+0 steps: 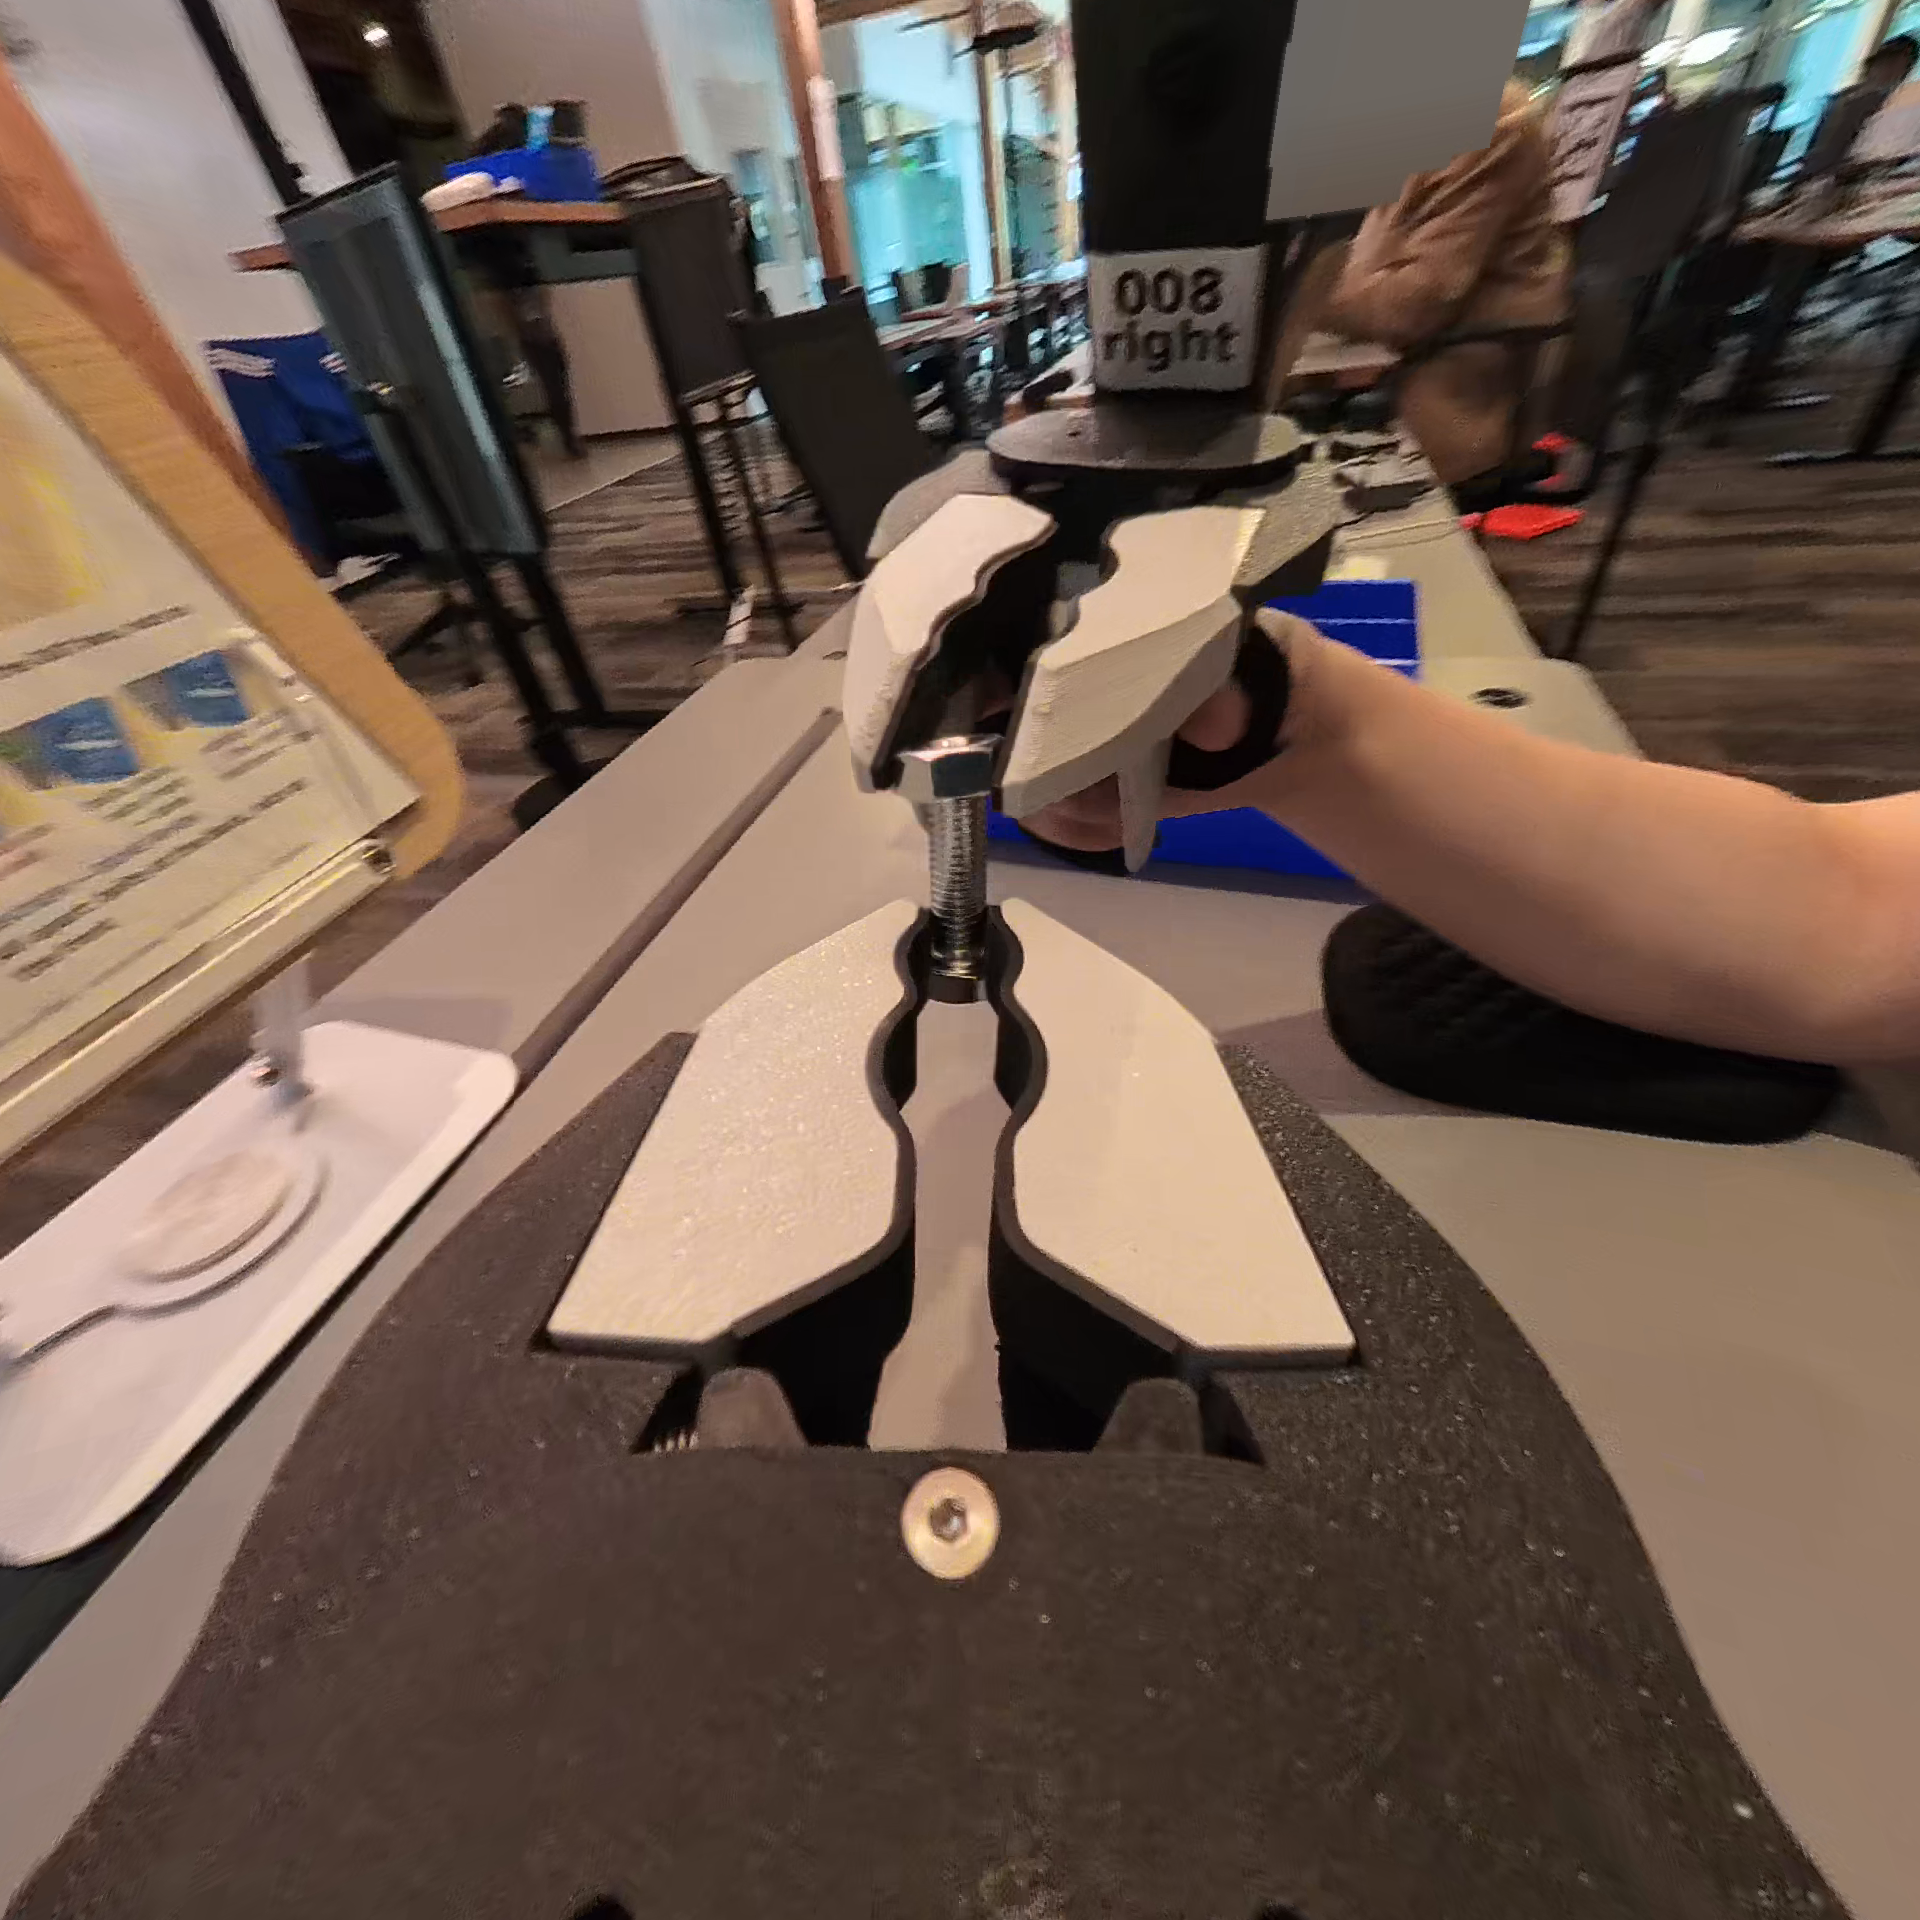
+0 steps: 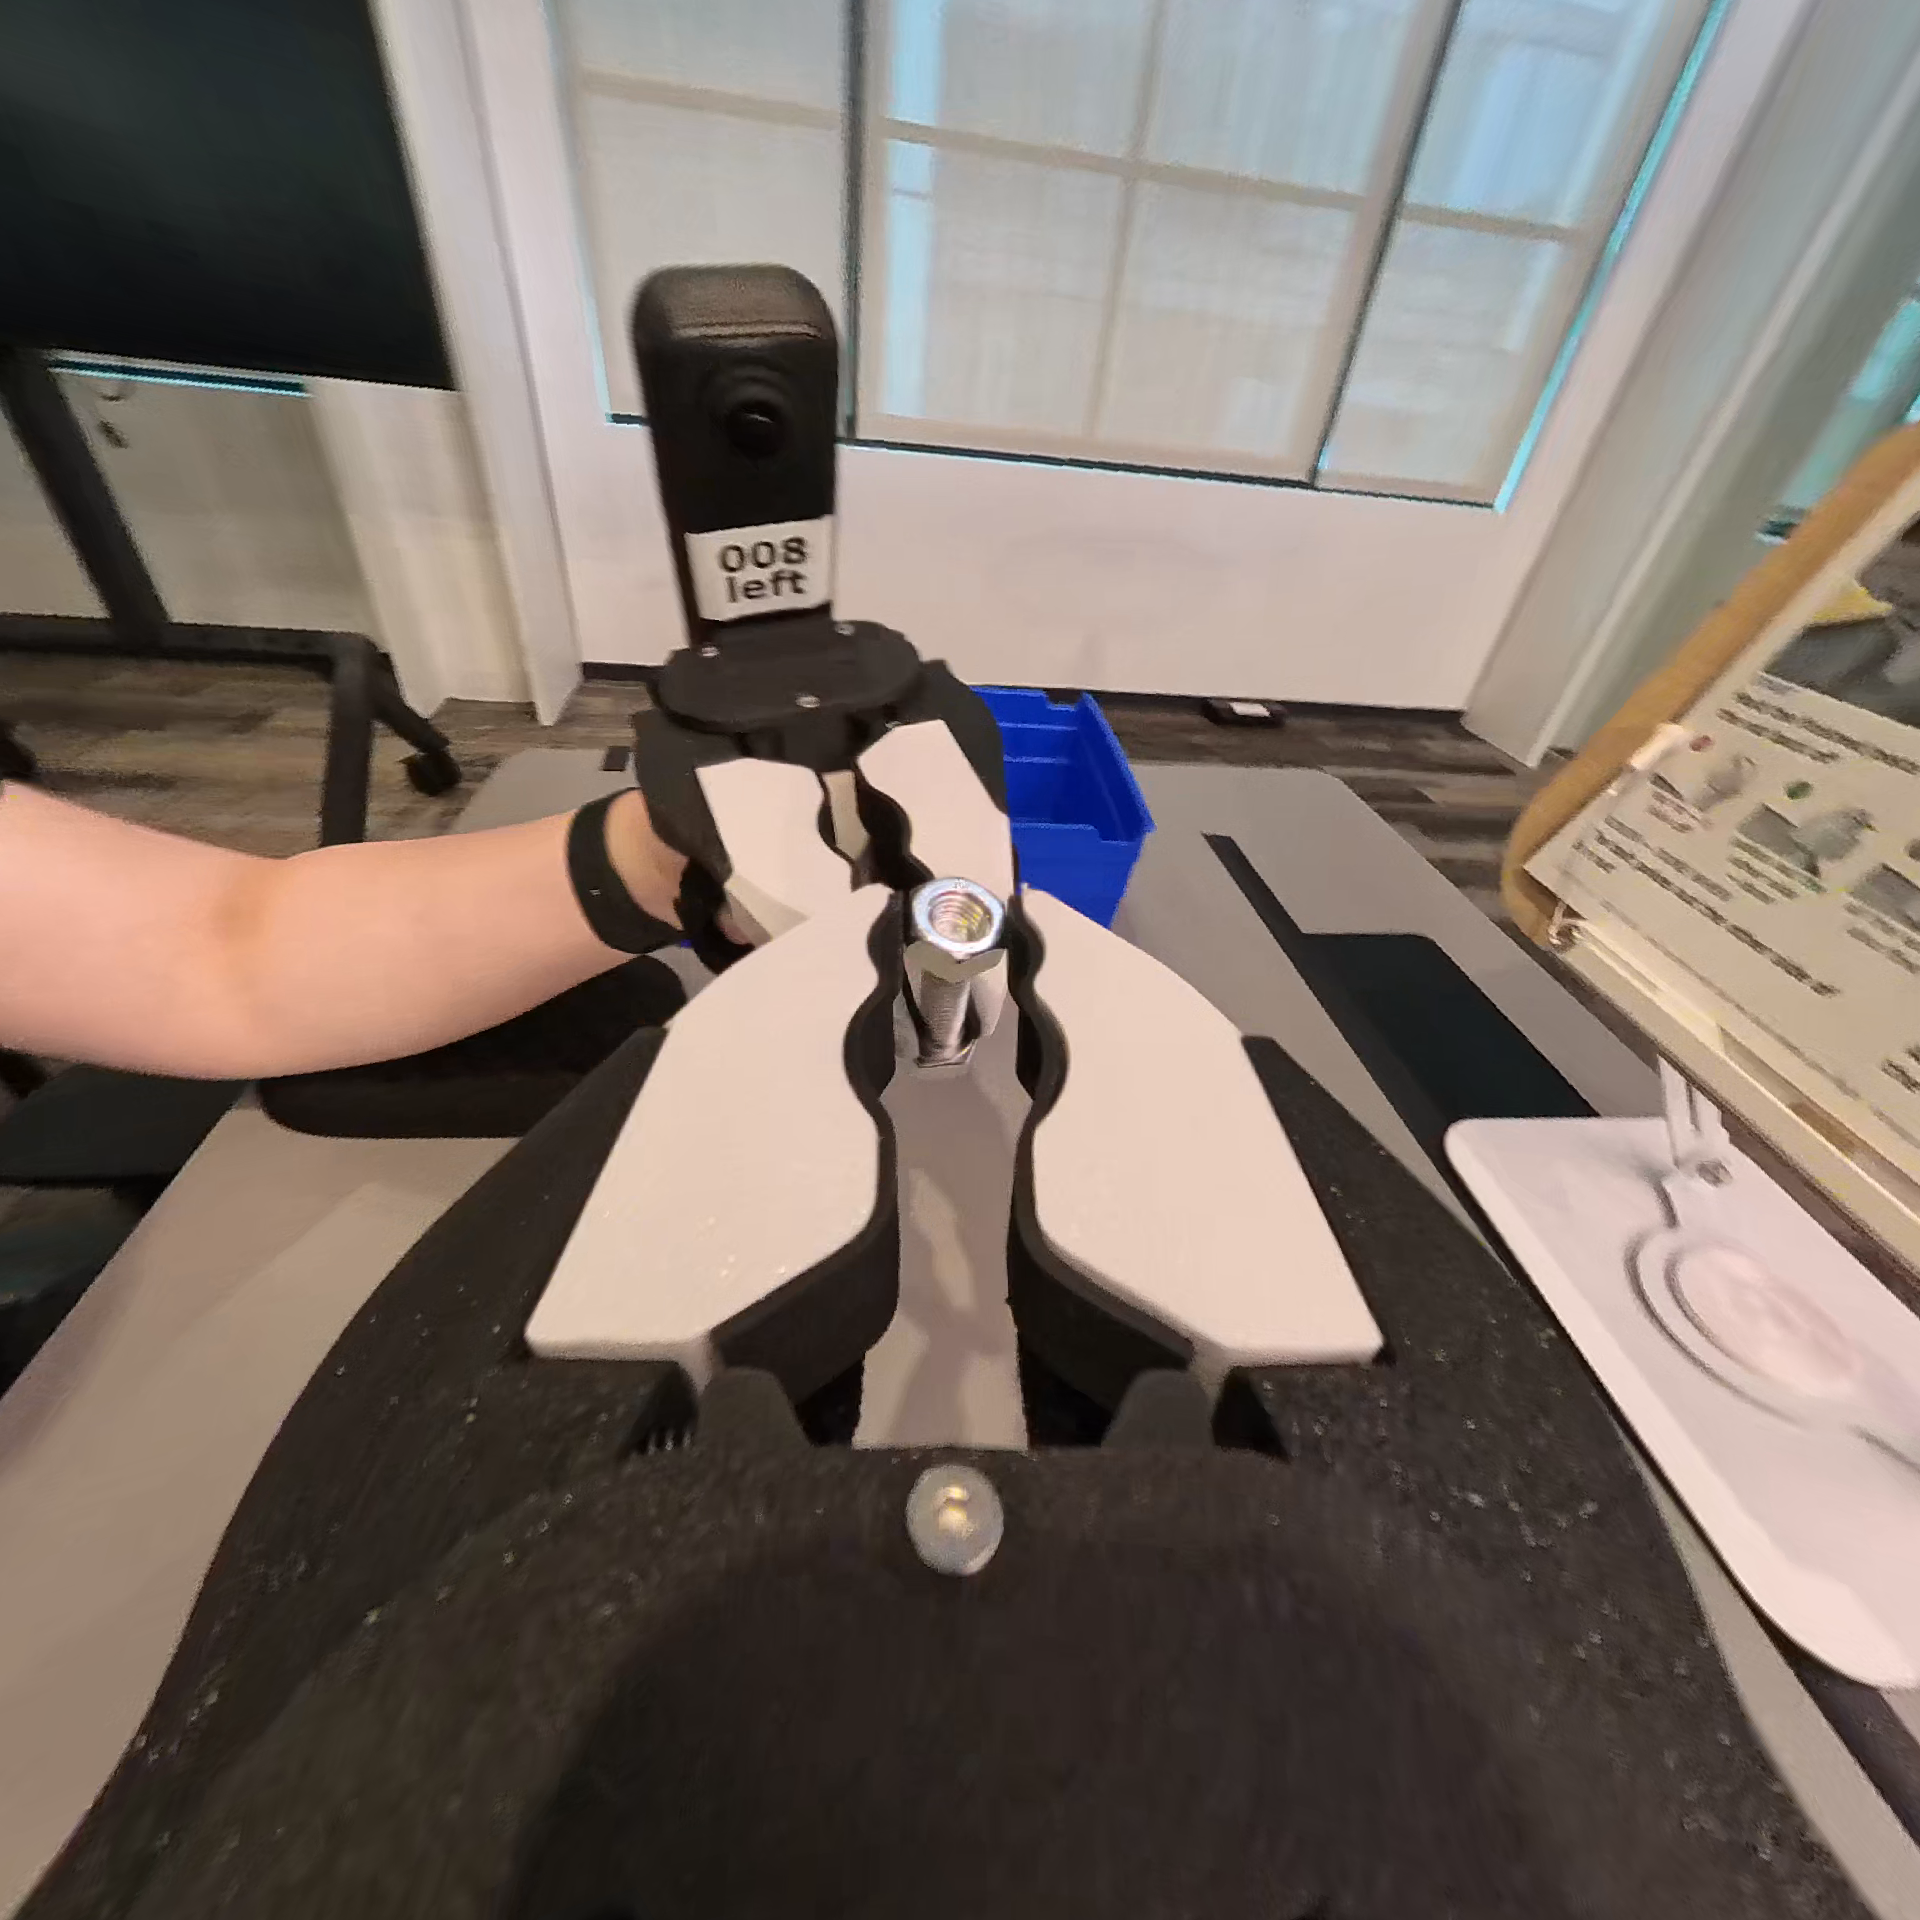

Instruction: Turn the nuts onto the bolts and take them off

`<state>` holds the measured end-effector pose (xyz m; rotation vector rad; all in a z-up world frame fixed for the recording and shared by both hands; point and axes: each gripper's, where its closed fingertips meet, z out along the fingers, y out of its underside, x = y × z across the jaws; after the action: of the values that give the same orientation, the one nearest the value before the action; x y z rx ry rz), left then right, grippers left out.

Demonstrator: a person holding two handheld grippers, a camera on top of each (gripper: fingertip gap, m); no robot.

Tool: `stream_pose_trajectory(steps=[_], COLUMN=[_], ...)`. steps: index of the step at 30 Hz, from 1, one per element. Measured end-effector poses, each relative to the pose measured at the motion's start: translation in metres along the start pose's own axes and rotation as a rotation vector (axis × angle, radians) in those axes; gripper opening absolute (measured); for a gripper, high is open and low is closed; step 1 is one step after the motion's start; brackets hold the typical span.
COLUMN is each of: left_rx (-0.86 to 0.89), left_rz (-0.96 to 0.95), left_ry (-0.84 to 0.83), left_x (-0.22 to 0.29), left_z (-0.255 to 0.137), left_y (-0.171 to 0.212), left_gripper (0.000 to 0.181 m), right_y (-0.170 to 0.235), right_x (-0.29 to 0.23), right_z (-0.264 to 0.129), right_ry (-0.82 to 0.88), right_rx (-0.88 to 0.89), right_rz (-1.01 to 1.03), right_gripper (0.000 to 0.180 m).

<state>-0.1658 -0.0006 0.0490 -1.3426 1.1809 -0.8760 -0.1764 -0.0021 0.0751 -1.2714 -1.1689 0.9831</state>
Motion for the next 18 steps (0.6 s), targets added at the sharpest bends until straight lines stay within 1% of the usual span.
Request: stream_pose_trajectory(steps=[5,7,10,13,18], left_rx=[-0.067,-0.084,-0.087,-0.073,-0.032], left_rz=[0.042,0.046,0.035,0.026,-0.018], left_ry=[-0.159,-0.194,-0.176,-0.147,-0.125], left_x=[-0.019,-0.023,-0.021,-0.017,-0.019], left_z=[0.001,0.001,0.002,0.004,0.004], left_y=[0.004,0.005,0.006,0.006,0.006], left_gripper=[0.009,0.009,0.009,0.009,0.009], right_y=[0.004,0.004,0.003,-0.002,-0.008], right_x=[0.018,0.024,0.024,0.020,0.025], right_z=[0.006,0.007,0.010,0.009,-0.004], right_ry=[0.136,0.175,0.177,0.160,0.170], right_rx=[-0.037,-0.033,-0.018,0.013,0.045], right_rz=[0.058,0.087,0.101,0.070,0.049], right_gripper=[0.018,0.018,0.018,0.023,0.021])
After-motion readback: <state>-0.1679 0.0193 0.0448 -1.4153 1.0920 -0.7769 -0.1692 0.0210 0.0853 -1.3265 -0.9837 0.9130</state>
